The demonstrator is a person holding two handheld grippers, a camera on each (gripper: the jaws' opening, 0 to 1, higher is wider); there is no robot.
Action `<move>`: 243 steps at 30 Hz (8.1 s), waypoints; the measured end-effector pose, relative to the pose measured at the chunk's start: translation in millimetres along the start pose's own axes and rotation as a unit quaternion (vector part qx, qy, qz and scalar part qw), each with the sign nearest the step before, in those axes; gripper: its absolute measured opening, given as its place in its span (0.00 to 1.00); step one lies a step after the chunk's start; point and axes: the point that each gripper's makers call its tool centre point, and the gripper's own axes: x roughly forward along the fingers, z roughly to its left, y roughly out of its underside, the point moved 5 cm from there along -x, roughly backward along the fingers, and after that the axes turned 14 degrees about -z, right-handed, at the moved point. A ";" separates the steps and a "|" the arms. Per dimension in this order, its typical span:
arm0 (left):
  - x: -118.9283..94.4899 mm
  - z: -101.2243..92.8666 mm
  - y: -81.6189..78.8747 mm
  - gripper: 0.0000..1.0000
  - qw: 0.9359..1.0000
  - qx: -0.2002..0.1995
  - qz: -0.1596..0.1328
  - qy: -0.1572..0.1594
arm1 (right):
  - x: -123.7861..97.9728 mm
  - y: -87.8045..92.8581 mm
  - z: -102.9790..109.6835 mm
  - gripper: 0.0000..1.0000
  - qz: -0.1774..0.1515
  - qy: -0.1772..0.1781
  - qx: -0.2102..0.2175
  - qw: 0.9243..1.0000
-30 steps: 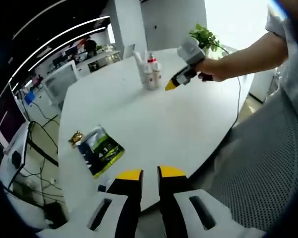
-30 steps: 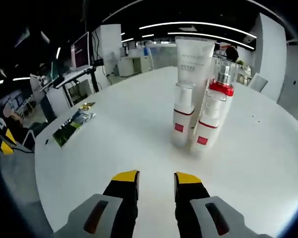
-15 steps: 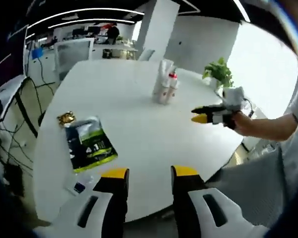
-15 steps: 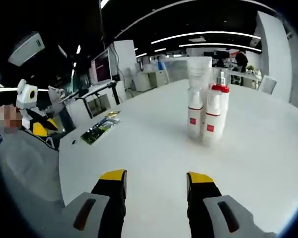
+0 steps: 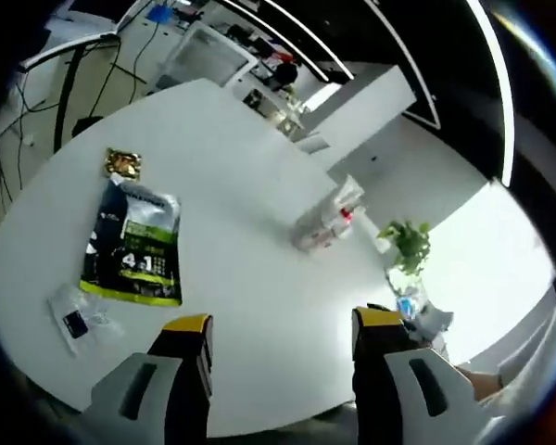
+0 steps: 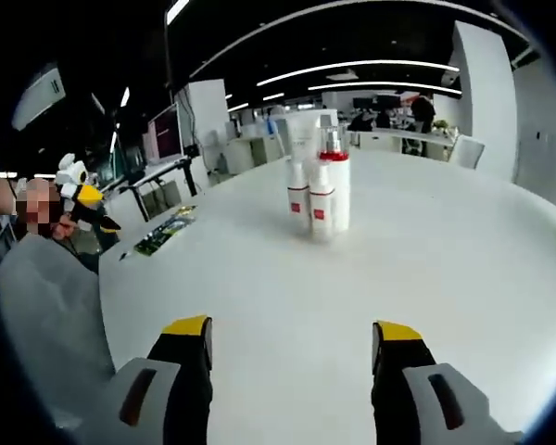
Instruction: Arrange the skincare products in the storage area until every visible bottle or jar stands upright without overlapping.
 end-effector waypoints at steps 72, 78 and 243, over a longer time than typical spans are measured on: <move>87.3 105.1 -14.3 0.41 0.916 0.299 0.207 -0.171 | -36.1 28.6 7.9 0.47 0.034 0.046 -0.015 0.998; 84.9 102.8 -11.2 0.30 0.913 0.303 0.222 -0.158 | -34.2 28.8 12.6 0.45 0.041 0.039 -0.024 0.998; -51.7 -151.7 16.8 0.03 0.936 -0.084 0.055 0.337 | -16.4 -133.8 195.9 0.00 -0.106 -0.418 0.475 0.767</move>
